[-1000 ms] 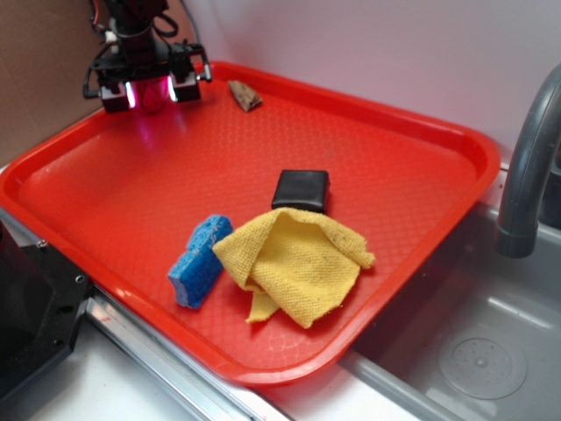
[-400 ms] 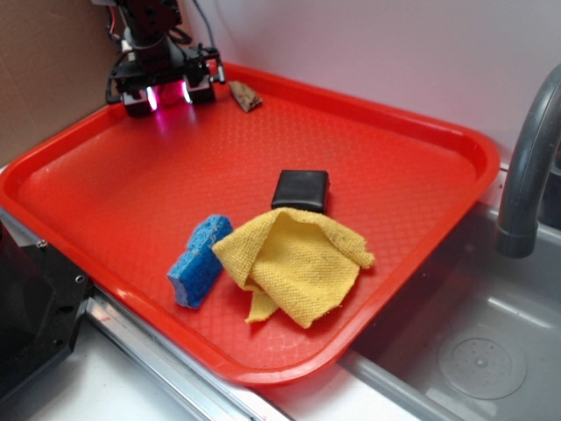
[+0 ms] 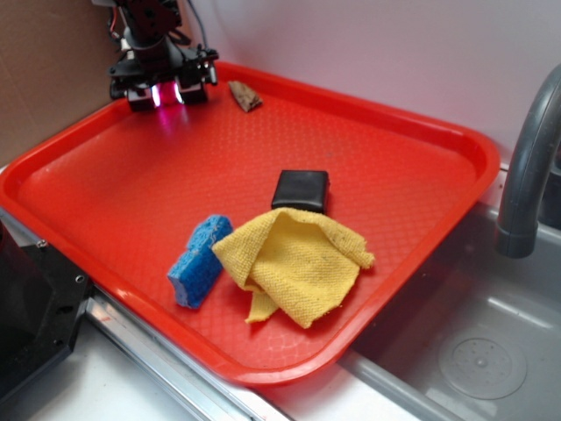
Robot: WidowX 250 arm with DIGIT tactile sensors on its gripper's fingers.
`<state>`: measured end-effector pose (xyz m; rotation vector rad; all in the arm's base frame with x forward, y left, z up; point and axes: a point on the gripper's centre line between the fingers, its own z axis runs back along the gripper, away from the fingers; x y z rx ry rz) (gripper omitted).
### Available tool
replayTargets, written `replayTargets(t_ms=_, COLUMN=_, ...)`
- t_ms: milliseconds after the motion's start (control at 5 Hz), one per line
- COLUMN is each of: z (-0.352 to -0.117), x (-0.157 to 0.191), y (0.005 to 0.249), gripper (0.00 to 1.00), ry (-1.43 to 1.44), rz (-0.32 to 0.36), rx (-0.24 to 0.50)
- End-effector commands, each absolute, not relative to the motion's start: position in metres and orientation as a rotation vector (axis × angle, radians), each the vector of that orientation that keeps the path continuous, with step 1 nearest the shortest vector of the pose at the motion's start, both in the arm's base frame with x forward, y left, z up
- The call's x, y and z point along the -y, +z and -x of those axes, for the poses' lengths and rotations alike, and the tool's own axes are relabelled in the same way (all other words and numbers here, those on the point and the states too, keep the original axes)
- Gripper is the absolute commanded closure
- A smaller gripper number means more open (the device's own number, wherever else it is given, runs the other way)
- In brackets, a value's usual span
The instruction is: Grab the red paper.
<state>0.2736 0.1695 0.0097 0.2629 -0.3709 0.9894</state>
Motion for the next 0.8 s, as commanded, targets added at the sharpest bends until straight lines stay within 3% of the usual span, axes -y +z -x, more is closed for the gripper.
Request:
replayTargets(t_ms=0, z=-0.253, x=-0.173, y=0.013, gripper=1.0, ry=0.997, rz=-0.266, rx=0.344)
replayTargets(t_ms=400, z=-0.251, x=-0.176, y=0.023, gripper=1.0, ry=1.017, rz=-0.229, rx=0.348)
replayTargets(t_ms=600, z=-0.238, x=-0.139, y=0.069, gripper=1.0, ry=0.92, rz=-0.159, rx=0.337)
